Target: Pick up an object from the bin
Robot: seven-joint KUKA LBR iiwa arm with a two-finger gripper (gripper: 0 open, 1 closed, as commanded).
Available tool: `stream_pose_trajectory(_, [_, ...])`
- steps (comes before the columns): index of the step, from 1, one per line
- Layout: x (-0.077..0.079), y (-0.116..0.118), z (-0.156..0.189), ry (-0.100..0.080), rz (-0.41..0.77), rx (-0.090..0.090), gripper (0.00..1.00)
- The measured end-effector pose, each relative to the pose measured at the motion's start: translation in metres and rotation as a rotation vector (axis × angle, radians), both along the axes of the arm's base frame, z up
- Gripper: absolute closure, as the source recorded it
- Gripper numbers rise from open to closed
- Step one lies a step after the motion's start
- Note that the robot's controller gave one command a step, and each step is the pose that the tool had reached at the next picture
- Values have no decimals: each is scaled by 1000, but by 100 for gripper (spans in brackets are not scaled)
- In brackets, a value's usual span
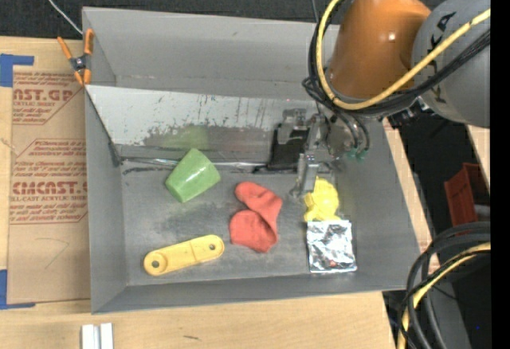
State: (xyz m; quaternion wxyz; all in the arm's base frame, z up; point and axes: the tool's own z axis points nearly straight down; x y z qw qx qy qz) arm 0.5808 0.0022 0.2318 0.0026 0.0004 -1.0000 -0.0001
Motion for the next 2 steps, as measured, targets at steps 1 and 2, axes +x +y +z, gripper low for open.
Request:
stream_pose_trajectory(1, [1,0,5,-8,0,0,0])
stream_pose_trajectory(2, [4,38,-68,-8,163,0,0])
